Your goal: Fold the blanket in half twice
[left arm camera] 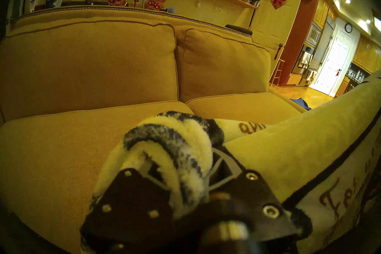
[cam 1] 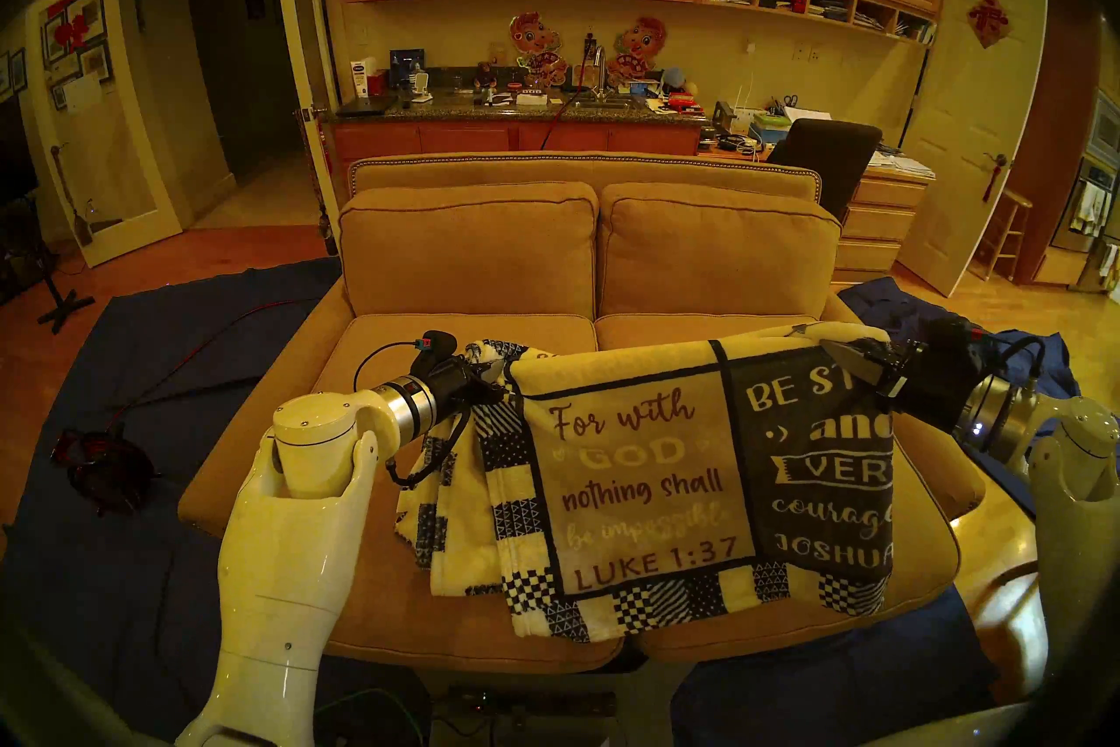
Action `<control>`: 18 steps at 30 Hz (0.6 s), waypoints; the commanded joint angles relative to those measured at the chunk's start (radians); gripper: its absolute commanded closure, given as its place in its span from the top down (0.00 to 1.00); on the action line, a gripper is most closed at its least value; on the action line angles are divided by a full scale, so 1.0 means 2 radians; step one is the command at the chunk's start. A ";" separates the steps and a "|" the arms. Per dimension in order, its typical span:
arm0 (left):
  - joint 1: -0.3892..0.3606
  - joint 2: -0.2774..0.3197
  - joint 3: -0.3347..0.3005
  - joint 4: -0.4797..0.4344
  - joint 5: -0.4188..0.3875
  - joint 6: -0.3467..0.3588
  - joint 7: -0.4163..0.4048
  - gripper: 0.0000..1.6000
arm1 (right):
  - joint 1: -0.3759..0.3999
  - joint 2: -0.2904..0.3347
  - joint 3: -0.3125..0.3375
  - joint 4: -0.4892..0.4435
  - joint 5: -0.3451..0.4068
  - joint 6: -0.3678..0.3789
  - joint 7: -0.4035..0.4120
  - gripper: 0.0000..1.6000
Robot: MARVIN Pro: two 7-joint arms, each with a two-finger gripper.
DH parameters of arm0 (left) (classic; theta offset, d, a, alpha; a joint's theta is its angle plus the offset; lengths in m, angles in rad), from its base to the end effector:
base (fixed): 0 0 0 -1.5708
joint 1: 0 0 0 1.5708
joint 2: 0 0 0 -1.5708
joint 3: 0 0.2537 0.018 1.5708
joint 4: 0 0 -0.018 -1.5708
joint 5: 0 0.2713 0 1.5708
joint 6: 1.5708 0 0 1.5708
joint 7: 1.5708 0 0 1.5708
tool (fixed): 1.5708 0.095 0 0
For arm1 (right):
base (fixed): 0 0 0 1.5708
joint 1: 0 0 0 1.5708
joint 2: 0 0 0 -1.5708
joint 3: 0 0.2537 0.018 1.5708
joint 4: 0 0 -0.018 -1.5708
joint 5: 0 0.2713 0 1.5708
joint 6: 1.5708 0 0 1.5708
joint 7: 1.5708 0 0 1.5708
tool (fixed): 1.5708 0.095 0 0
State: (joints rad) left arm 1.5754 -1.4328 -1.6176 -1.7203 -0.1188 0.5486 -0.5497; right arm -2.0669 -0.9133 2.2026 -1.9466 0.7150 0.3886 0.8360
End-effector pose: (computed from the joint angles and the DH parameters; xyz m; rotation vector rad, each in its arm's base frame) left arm 0.3636 -0.0016 -0.2608 2.2416 -0.4004 1.4841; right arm 0.2567 -0.1815 -0.1566 -2.0831 -0.5558 -1.6584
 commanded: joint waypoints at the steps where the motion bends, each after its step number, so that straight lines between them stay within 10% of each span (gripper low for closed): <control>1: -0.053 -0.001 0.000 0.026 0.007 -0.008 0.014 0.00 | 0.042 0.019 -0.012 0.013 -0.007 -0.005 -0.023 0.00; 18: -0.121 -0.004 0.017 0.118 0.019 -0.003 0.022 0.00 | 0.088 0.034 -0.066 0.054 -0.030 -0.002 -0.052 0.00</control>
State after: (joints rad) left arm 1.4300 -1.4421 -1.5784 -1.5262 -0.0920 0.5489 -0.5268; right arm -1.9577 -0.8708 2.0718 -1.8610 0.6639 0.3883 0.7658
